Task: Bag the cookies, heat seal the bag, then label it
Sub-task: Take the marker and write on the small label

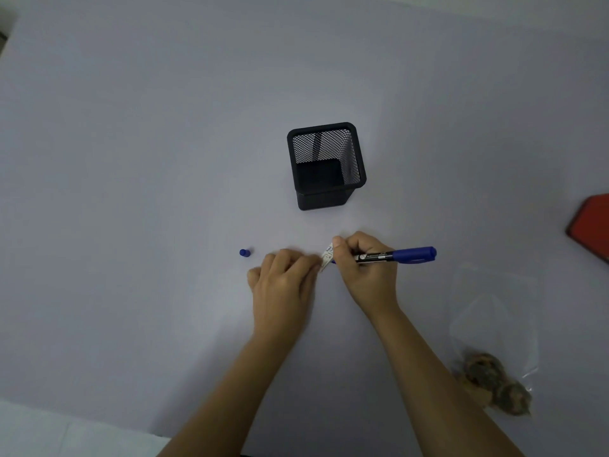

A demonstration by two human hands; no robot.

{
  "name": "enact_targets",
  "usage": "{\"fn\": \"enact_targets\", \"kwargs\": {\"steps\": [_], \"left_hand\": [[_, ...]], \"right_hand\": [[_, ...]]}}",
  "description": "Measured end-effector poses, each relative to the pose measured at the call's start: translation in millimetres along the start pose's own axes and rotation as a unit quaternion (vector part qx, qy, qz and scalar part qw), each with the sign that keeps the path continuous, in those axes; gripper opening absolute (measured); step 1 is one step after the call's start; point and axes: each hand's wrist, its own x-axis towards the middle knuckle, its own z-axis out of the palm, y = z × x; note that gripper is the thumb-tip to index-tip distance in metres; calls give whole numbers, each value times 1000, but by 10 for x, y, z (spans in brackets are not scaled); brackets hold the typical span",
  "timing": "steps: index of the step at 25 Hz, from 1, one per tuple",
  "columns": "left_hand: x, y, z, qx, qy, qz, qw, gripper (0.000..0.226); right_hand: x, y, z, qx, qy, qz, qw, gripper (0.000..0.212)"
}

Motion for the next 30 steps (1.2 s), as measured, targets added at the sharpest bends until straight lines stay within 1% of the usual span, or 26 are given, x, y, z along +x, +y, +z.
{"fn": "enact_targets", "kwargs": {"steps": [4,7,10,13,18,24,27,30], "left_hand": [[260,-165,-107,6,-69,129,989,24],[353,-228,-141,-18,-120,161,979,27],[349,-241,-140,-25,-121,165,979,25],[321,-225,-149,-27,-108,159,981,23],[291,-223,-128,-36,-102,150,983,21],[256,-203,-85,-53,-77,103,990,22],[217,-236,-69,-58,-46,128,989,19],[186,-256,-57,-35,-31,164,985,17]], "right_hand": [[-2,-3,-7,12,1,-16,1000,37],[1,13,-2,15,10,-16,1000,37],[-8,26,3,15,11,-16,1000,36],[-7,26,12,6,1,-9,1000,31],[6,40,7,-14,-6,-1,1000,33],[-13,41,9,-33,5,-4,999,31],[-17,34,17,-45,14,-8,999,32],[-15,28,19,-55,18,-10,998,31]]}}
